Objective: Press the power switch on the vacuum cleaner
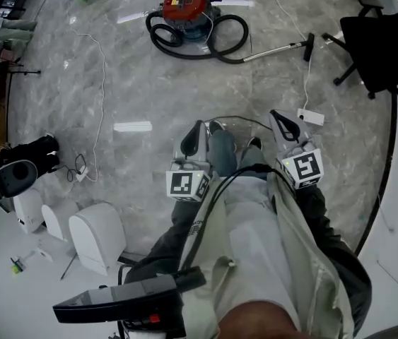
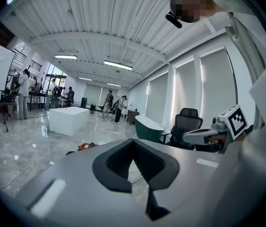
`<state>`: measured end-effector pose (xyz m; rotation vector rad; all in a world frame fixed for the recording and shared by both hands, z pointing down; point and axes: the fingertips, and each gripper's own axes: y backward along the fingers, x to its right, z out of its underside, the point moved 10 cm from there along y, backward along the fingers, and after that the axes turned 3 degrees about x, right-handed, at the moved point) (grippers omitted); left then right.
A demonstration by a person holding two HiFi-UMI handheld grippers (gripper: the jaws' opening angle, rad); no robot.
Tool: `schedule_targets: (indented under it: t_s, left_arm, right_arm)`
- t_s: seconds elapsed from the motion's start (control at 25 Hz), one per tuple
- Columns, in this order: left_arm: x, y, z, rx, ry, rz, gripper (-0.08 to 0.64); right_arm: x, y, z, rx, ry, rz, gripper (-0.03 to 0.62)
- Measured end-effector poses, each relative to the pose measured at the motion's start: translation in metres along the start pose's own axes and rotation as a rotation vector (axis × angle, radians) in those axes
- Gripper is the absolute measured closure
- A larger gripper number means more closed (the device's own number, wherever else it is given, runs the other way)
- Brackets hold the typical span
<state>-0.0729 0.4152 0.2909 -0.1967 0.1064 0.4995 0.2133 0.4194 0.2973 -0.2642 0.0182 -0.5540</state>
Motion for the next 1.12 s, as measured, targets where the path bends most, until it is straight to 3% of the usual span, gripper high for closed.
schedule_targets:
  t_s: [0.12,0.36,0.8,1.12]
  left_arm:
    - [0.006,0.004,0.003,-0.008,-0.001,0.004,0.558]
    - [0.000,-0.006,-0.015,0.059,-0.020,0.047,0.558]
    - [-0.027,0.014,-0.007,0.042,0.023,0.014,0.558]
    - [-0.023,0.006,-0.008,0.043,0.019,0.047,0.558]
  right_arm:
    - [0.003,0.017,0.003,0.007,0.011,0.040,0.592]
    - [-0.004,0.024,-0.016,0.043,0.033,0.094,0.592]
    - [-0.049,0.001,-0.026,0.030,0.057,0.025,0.592]
    - [-0.040,0.004,-0.022,0.021,0.055,0.046,0.592]
